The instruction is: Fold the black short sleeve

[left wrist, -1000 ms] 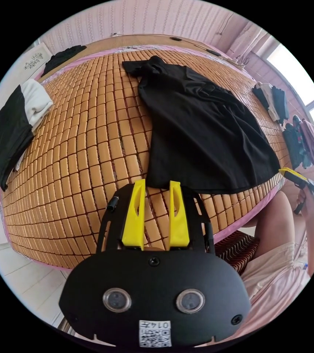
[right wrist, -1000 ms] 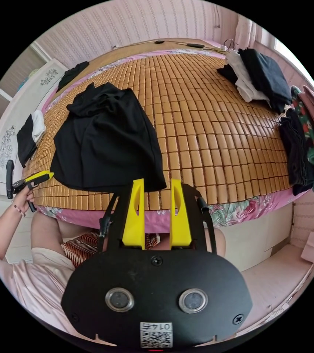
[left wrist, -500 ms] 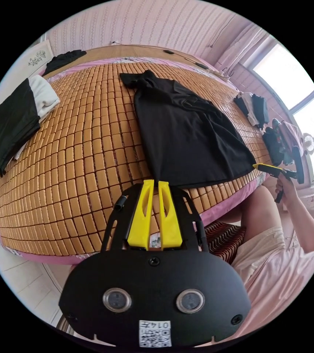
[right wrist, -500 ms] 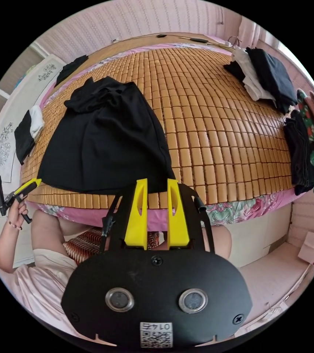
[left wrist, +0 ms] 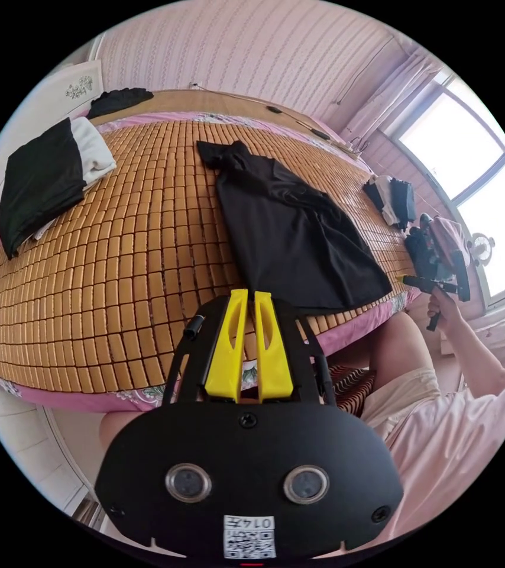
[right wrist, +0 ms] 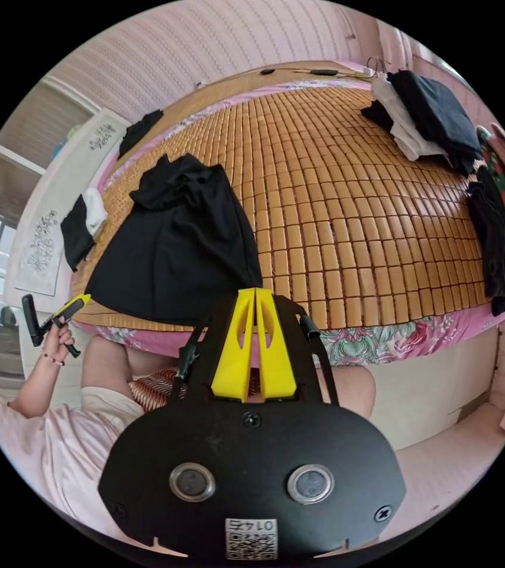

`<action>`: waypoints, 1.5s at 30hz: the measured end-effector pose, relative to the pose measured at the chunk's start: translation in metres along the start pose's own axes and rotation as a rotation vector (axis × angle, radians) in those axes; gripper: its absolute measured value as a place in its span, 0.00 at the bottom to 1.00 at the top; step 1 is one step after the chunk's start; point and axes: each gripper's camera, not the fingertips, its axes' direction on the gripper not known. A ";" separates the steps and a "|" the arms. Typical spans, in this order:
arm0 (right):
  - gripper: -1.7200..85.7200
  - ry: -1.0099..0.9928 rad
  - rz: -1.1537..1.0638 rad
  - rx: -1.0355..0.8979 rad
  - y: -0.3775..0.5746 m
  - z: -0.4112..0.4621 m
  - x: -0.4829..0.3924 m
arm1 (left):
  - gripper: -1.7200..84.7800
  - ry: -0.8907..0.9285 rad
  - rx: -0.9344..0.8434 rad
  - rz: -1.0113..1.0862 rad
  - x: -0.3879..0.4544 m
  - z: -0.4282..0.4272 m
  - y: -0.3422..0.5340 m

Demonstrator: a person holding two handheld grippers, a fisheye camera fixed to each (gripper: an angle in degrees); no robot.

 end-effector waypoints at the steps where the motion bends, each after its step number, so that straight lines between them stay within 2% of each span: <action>1: 0.02 -0.019 0.014 -0.003 0.003 -0.004 0.008 | 0.02 0.004 0.015 -0.004 -0.002 -0.007 0.002; 6: 0.05 -0.005 -0.030 -0.079 0.015 0.011 0.008 | 0.02 0.005 -0.009 -0.016 -0.009 -0.008 0.013; 11: 0.09 0.135 -0.080 -0.141 0.021 0.045 0.000 | 0.02 0.004 -0.039 -0.047 -0.011 -0.002 0.024; 15: 0.08 0.174 -0.038 -0.133 0.021 0.054 0.013 | 0.02 0.009 -0.046 -0.074 -0.015 -0.005 0.032; 19: 0.06 0.195 -0.114 -0.145 0.028 0.056 0.024 | 0.02 0.015 -0.051 -0.087 -0.020 -0.011 0.039; 24: 0.04 0.072 -0.105 -0.130 0.041 0.038 0.054 | 0.02 0.015 -0.059 -0.089 -0.022 -0.018 0.049; 29: 0.03 -0.128 -0.075 0.016 0.065 -0.016 0.093 | 0.02 0.037 -0.026 -0.072 -0.021 -0.038 0.059; 35: 0.03 -0.270 -0.002 0.162 0.088 -0.055 0.147 | 0.02 0.072 0.065 -0.041 -0.019 -0.079 0.068; 42: 0.03 -0.298 0.058 0.054 0.128 -0.034 0.190 | 0.02 0.077 0.034 -0.058 -0.026 -0.095 0.099; 45: 0.02 -0.397 0.076 0.101 0.147 -0.040 0.205 | 0.01 0.099 0.007 -0.078 -0.028 -0.099 0.119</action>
